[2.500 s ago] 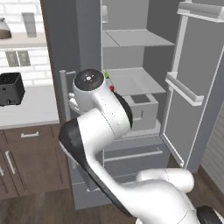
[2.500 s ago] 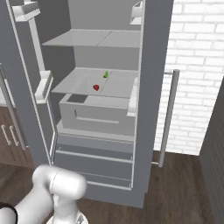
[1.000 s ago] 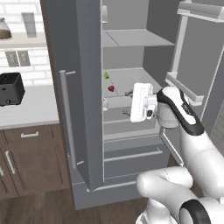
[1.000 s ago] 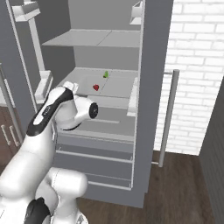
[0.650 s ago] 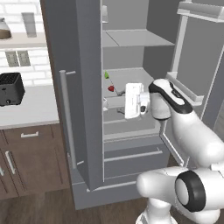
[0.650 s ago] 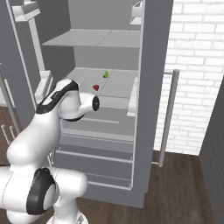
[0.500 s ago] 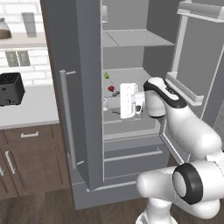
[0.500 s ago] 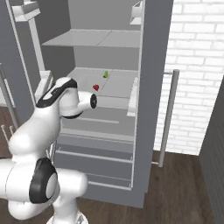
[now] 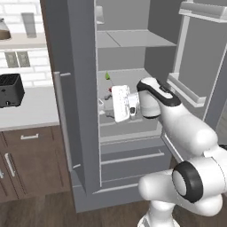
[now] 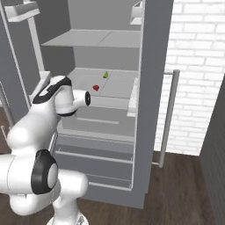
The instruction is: Take the strawberry from the fridge and place it on top of the pancake, located on the dining counter.
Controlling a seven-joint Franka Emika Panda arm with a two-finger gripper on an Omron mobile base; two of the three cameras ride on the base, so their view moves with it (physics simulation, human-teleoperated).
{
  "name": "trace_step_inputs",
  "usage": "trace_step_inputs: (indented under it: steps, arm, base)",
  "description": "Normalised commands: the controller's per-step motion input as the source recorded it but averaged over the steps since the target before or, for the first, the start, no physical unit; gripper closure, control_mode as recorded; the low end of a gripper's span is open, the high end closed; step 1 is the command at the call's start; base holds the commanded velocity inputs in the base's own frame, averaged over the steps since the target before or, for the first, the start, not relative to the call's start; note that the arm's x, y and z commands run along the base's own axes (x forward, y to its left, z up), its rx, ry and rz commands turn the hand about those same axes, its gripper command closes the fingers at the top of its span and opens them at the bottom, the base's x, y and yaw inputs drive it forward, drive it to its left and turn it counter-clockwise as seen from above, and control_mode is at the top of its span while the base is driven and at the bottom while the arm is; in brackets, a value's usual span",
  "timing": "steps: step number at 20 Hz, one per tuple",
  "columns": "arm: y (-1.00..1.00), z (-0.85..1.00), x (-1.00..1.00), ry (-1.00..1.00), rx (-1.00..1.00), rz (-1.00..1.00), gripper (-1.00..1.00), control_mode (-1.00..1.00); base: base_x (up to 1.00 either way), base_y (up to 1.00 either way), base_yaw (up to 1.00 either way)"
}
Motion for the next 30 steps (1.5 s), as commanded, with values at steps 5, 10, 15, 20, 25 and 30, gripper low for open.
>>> trace_step_inputs:
  steps: [5,10,15,20,25,30]
  arm:
    - [0.68,-0.07,-0.02,0.00,0.00,0.00,-1.00,-1.00]
    - [0.61,-0.02,-0.01,0.00,0.00,0.00,-1.00,-1.00]
    - [0.38,0.00,0.00,0.00,0.00,0.00,-1.00,-1.00]
    - [0.06,0.00,0.00,0.04,0.00,0.00,-1.00,-1.00]
    - [-0.22,0.00,0.00,0.05,-0.02,0.00,-1.00,-1.00]
    - [-0.85,0.00,0.00,0.00,0.00,0.00,-1.00,-1.00]
  base:
    - [0.00,0.00,0.00]
    - [0.00,0.00,0.00]
    - [0.00,0.00,0.00]
    - [0.00,0.00,0.00]
    - [0.00,0.00,0.00]
    - [0.00,0.00,0.00]
